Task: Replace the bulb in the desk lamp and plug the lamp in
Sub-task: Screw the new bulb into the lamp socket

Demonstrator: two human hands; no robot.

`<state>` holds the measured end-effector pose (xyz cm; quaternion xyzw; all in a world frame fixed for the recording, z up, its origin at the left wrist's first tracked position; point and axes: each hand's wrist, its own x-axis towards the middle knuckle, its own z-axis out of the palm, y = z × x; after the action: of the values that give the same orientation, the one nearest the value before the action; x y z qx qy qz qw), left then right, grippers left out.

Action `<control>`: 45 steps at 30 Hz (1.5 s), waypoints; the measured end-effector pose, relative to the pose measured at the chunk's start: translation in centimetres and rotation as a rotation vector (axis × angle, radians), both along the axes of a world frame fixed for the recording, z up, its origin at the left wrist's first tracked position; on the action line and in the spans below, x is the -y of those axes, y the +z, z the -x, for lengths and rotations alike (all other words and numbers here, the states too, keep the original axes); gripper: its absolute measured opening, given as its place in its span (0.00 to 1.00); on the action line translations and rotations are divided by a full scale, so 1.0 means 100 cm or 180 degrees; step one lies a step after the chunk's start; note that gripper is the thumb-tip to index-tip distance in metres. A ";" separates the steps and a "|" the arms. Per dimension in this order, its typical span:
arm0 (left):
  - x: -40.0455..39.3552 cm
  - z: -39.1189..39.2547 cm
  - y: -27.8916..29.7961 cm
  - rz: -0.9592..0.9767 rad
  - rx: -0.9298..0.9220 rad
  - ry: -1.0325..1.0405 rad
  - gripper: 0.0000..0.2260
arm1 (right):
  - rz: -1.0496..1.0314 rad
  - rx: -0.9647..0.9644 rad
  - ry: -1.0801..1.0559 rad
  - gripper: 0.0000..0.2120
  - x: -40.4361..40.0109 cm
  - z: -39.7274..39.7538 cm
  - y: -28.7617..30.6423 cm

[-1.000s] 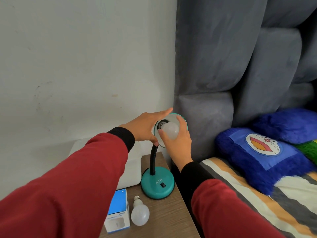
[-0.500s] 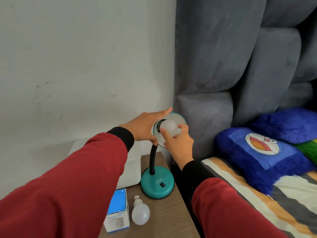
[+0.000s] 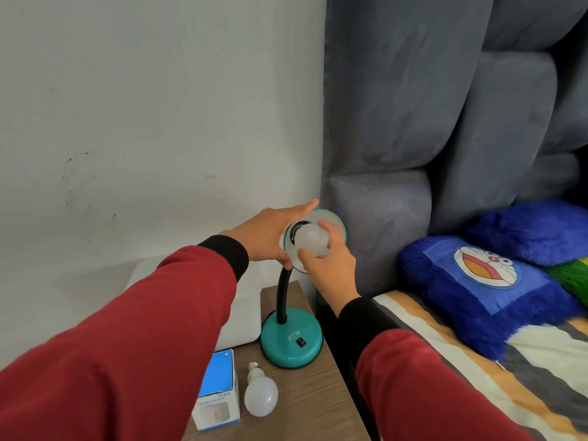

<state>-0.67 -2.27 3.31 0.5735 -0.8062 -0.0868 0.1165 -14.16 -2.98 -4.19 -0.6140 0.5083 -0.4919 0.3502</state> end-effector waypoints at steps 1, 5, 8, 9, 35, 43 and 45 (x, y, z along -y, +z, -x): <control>0.000 0.000 0.000 0.0004 0.0007 0.0003 0.53 | -0.0087 0.0102 -0.0032 0.28 0.001 0.000 0.000; 0.000 -0.001 0.000 0.0021 -0.0019 -0.0005 0.53 | -0.0353 0.0422 -0.0024 0.36 0.002 -0.001 0.004; 0.000 -0.001 0.000 0.0002 -0.0042 0.0000 0.53 | -0.0160 0.0139 0.0075 0.34 0.001 0.000 0.003; -0.001 -0.001 0.000 0.0010 -0.0028 0.0003 0.53 | -0.0166 0.0125 0.0065 0.31 0.001 0.000 0.003; 0.000 -0.002 -0.001 0.0040 -0.0031 -0.0003 0.53 | -0.0292 0.0083 0.0063 0.35 -0.001 0.006 0.005; 0.001 -0.001 0.000 0.0037 -0.0009 -0.0009 0.53 | -0.0513 0.0155 0.0028 0.36 -0.003 0.002 0.010; 0.000 -0.001 0.000 0.0021 -0.0012 -0.0012 0.53 | -0.0387 -0.0057 0.0074 0.36 -0.004 0.006 0.011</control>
<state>-0.60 -2.24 3.31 0.5714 -0.8074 -0.0854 0.1198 -14.76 -2.62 -3.05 -0.6019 0.5332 -0.4505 0.3880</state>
